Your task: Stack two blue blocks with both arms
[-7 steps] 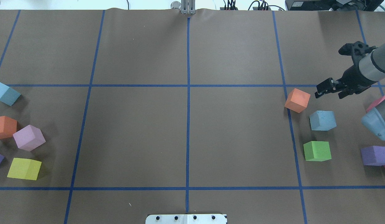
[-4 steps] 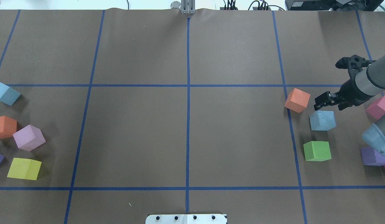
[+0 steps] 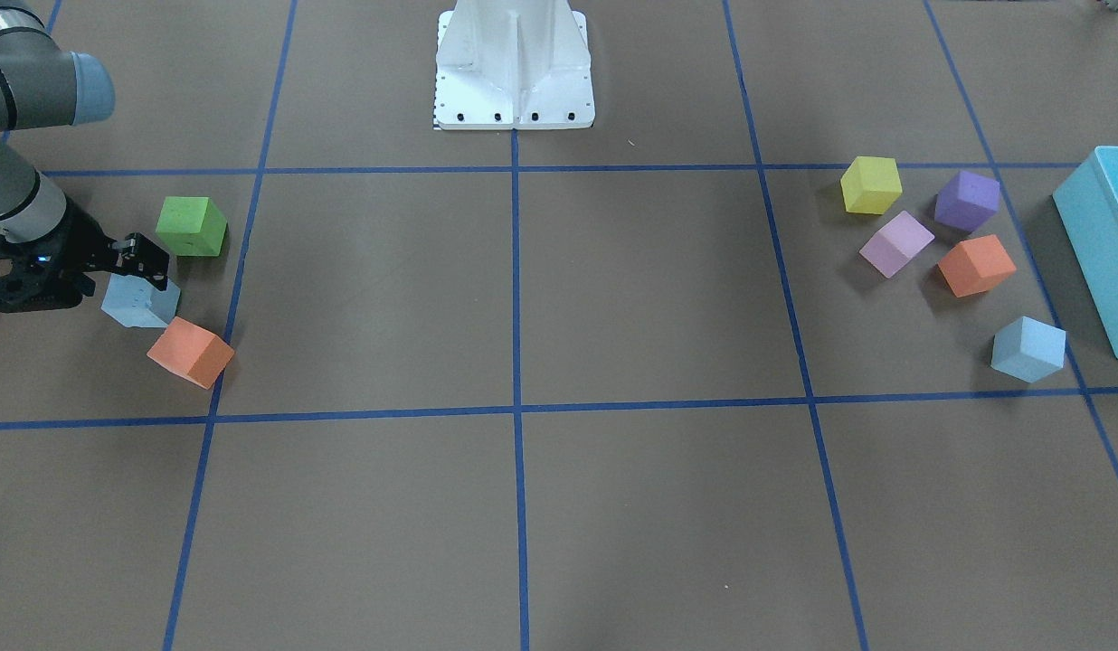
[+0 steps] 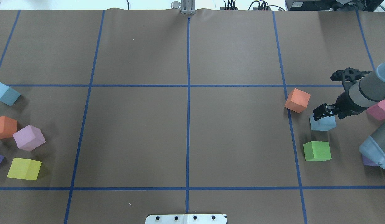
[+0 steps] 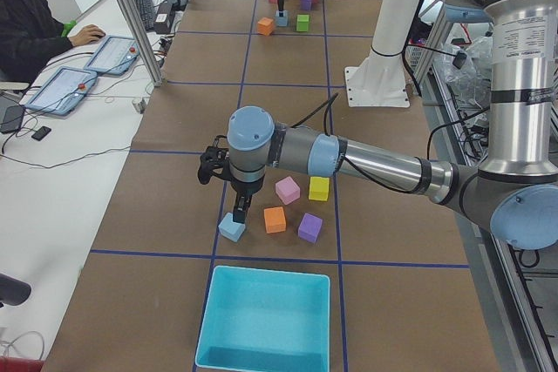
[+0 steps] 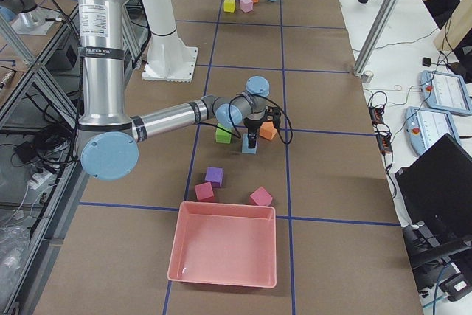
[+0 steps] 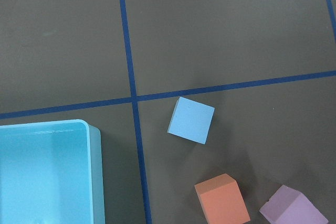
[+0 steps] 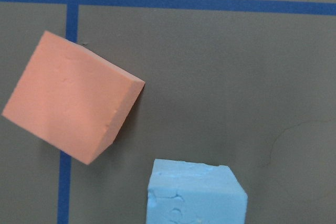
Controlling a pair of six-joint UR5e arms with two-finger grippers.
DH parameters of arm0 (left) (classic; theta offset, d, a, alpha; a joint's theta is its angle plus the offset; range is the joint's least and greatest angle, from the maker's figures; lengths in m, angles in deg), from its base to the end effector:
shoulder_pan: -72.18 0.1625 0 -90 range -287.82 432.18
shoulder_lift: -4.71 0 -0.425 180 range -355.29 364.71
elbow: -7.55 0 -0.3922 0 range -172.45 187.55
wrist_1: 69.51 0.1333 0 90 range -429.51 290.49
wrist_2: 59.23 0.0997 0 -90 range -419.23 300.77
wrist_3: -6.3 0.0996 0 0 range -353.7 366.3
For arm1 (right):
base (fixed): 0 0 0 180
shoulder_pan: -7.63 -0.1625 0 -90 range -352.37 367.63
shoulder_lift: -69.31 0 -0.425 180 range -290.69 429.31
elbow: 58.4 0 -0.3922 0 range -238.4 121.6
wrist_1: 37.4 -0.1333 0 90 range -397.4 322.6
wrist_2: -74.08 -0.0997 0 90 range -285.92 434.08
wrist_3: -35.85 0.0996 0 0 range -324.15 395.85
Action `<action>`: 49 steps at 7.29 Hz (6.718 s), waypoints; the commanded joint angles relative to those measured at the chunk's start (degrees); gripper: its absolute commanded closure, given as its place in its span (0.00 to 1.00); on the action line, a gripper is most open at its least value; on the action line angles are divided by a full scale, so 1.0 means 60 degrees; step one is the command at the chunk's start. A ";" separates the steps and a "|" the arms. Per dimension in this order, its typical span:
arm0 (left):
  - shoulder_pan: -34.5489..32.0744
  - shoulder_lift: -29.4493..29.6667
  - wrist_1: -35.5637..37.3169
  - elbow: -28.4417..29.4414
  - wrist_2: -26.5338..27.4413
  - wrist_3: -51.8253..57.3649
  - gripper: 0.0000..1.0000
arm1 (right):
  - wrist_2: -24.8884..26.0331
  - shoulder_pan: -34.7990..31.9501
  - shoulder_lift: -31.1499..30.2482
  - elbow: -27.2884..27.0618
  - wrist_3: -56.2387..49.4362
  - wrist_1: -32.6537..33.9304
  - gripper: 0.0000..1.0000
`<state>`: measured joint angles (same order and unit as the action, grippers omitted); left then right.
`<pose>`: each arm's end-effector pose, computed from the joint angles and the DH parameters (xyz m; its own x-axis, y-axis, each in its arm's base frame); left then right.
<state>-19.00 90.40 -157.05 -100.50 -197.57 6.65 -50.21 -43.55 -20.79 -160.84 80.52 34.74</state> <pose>-0.0683 -0.4585 0.5386 0.6677 0.1384 -0.7315 0.0161 0.9796 0.2001 -0.2595 -0.4457 0.5247 0.7123 -0.0520 0.6999 0.0577 0.9982 0.0154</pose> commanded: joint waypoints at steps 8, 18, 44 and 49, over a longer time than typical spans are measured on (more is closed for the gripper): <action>0.0006 0.0015 0.0000 0.0020 0.0000 0.0000 0.02 | 0.0164 0.0341 0.0104 0.0390 -0.0105 -0.0011 0.38; 0.1204 0.1538 -0.2264 0.2609 0.0146 -0.0322 0.02 | -0.0994 -0.0408 0.4215 -0.1529 0.0287 0.6444 0.43; 0.3595 0.2754 -0.4131 0.5982 0.0718 -0.0367 0.02 | 0.1832 0.3431 0.7736 0.3217 0.5007 0.2786 0.45; 0.3858 0.2622 -0.4131 0.6041 0.0806 -0.0381 0.02 | 0.2082 0.3578 0.7736 0.3348 0.5022 0.2409 0.44</action>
<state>3.74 106.16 -181.83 -64.37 -192.83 4.45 -38.09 -22.30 25.69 -141.23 110.58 50.76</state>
